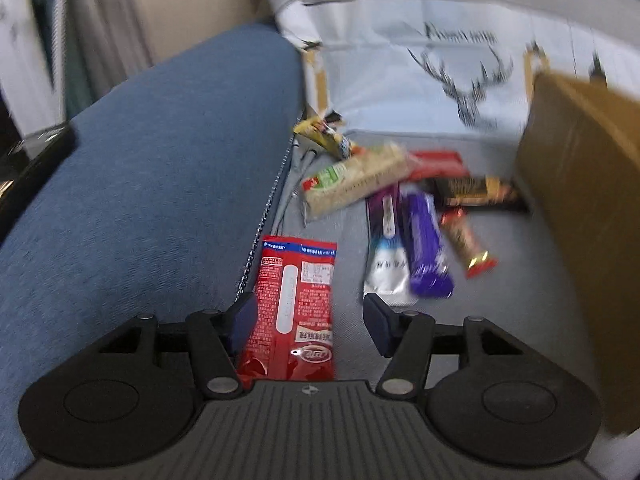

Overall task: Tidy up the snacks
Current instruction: 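Move both tools back to the snack pile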

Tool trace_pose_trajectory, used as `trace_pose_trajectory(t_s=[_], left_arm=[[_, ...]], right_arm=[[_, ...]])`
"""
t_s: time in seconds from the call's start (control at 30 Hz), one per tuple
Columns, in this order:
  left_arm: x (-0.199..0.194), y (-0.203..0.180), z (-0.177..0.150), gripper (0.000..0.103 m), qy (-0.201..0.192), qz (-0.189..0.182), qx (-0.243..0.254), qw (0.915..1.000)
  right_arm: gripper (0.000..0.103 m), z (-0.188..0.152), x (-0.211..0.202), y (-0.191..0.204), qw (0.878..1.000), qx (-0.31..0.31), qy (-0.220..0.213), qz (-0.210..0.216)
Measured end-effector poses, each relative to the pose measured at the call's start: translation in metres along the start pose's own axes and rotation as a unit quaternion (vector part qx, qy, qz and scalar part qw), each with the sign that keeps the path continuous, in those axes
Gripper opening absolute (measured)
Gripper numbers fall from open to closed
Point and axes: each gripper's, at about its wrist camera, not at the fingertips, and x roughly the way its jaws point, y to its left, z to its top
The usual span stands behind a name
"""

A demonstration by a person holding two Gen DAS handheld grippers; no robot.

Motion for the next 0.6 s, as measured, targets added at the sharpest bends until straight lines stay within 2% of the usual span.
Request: trace_pose_trajectory(t_s=[0.1, 0.17, 0.2, 0.27, 0.3, 0.33, 0.5, 0.6], left_arm=[[0.012, -0.014, -0.010, 0.068, 0.012, 0.024, 0.046, 0.9986], [0.024, -0.018, -0.018, 0.069, 0.032, 0.032, 0.057, 0.9973], [0.025, -0.018, -0.021, 0.068, 0.025, 0.034, 0.056, 0.9975], [0.028, -0.016, -0.020, 0.058, 0.022, 0.038, 0.052, 0.9977], [0.028, -0.015, -0.019, 0.043, 0.023, 0.043, 0.051, 0.9976], [0.030, -0.011, -0.018, 0.038, 0.026, 0.048, 0.046, 0.9974], [0.028, 0.008, -0.016, 0.025, 0.033, 0.021, -0.011, 0.9992], [0.019, 0.022, -0.012, 0.022, 0.031, -0.011, -0.065, 0.9974]], right_arm=[[0.053, -0.003, 0.007, 0.018, 1.000, -0.014, 0.007, 0.017], [0.053, -0.004, 0.012, 0.028, 0.999, -0.024, 0.014, 0.023], [0.053, -0.005, 0.015, 0.033, 0.999, -0.028, 0.016, 0.024], [0.053, -0.008, 0.020, 0.039, 0.999, -0.035, 0.023, 0.028], [0.053, -0.009, 0.023, 0.042, 0.999, -0.039, 0.026, 0.027], [0.053, -0.010, 0.025, 0.045, 0.998, -0.042, 0.029, 0.027], [0.053, -0.014, 0.038, 0.053, 0.998, -0.052, 0.036, 0.011], [0.053, -0.018, 0.049, 0.055, 0.998, -0.051, 0.046, -0.001]])
